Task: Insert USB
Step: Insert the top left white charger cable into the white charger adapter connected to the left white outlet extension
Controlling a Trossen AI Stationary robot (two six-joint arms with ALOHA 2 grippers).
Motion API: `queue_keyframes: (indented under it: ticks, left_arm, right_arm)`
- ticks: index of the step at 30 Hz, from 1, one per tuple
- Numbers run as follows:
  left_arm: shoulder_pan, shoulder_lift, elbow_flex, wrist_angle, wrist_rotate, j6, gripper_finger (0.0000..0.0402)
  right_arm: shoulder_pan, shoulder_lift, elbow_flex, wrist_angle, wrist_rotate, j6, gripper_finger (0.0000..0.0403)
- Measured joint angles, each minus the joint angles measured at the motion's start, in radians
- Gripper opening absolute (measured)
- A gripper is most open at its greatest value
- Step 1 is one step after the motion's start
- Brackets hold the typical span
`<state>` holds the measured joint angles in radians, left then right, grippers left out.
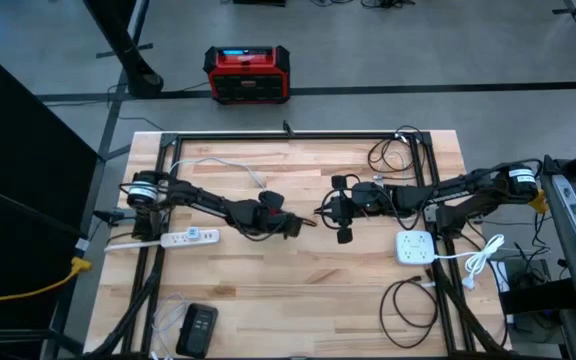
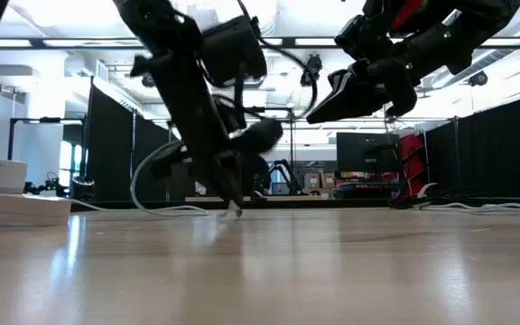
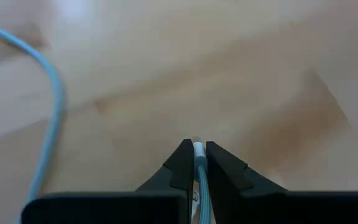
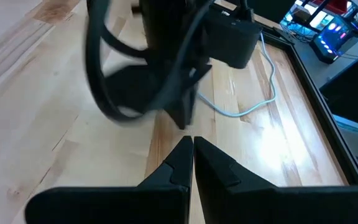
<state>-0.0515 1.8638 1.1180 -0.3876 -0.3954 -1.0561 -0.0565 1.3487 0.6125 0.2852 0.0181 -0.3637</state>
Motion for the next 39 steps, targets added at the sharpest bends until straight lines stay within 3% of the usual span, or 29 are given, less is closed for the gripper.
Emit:
queue_keyframes:
  ticks: [3, 6, 12, 16, 22, 28, 32, 39]
  left_arm:
    - [0.009, -0.087, 0.028, -0.14, 0.151, 0.098, 0.0015]
    - [0.013, -0.181, 0.098, -0.398, 0.263, 0.218, 0.0015]
    - [0.009, -0.305, 0.301, -0.957, 0.314, 0.394, 0.0015]
    - [0.006, -0.357, 0.369, -1.196, 0.32, 0.447, 0.0015]
    - [-0.02, -0.476, 0.265, -1.17, 0.375, 0.683, 0.0015]
    - [-0.031, -0.576, 0.066, -1.162, 0.415, 0.689, 0.0015]
    - [-0.03, -0.62, -0.048, -1.068, 0.44, 0.717, 0.0015]
    - [-0.03, -0.636, -0.127, -1.024, 0.467, 0.761, 0.0015]
  right_arm:
    - [0.0, 0.0, 0.0, -0.004, 0.0, 0.0, 0.0]
    - [0.0, 0.0, 0.0, -0.007, -0.002, 0.009, 0.0]
    - [0.0, 0.0, 0.0, -0.013, -0.003, 0.022, 0.0]
    - [0.0, 0.0, 0.0, -0.018, -0.003, 0.028, 0.0]
    - [0.0, 0.0, 0.0, -0.02, -0.003, 0.041, 0.0]
    - [0.0, 0.0, -0.001, -0.019, -0.003, 0.048, 0.0]
    - [0.0, 0.0, 0.0, -0.019, -0.003, 0.045, 0.0]
    - [0.0, 0.0, 0.0, -0.013, -0.003, 0.05, 0.0]
